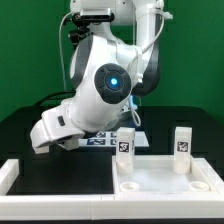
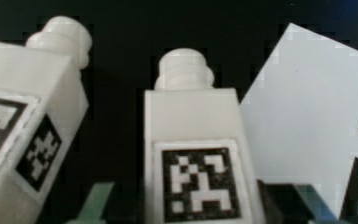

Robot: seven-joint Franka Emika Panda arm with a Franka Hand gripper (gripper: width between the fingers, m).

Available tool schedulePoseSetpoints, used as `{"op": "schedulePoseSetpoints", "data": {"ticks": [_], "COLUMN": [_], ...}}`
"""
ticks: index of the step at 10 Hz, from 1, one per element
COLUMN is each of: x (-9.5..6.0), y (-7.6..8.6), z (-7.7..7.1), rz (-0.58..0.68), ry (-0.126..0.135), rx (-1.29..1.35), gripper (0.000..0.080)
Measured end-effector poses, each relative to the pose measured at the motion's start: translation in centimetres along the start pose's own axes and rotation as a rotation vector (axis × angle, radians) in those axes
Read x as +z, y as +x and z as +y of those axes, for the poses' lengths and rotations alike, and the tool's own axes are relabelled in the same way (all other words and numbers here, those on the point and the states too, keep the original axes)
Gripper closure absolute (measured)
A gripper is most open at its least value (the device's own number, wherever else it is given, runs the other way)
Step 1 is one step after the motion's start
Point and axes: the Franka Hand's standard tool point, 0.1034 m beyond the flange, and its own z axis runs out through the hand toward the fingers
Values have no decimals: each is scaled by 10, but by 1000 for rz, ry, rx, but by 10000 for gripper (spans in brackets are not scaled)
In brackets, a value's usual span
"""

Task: Assemble square table

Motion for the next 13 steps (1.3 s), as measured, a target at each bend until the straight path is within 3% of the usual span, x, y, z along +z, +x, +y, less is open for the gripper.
{"op": "schedulePoseSetpoints", "data": {"ticks": [2, 3, 4, 7, 8, 9, 11, 12, 13], "x": [-51, -68, -75, -78, -104, -144, -212, -219, -223], "y": [-34, -47, -52, -46, -43, -40, -29, -30, -23], "z": [-5, -6, -9, -8, -11, -16, -19, -20, -14], "rz": [-40, -57, -58, -16, 58, 141, 312, 312, 388], "ry": [25, 28, 28, 18, 6, -24, -115, -103, -125], "rx": [21, 26, 26, 22, 26, 44, 67, 100, 84], "gripper": [509, 509, 509, 509, 509, 509, 509, 509, 509]}}
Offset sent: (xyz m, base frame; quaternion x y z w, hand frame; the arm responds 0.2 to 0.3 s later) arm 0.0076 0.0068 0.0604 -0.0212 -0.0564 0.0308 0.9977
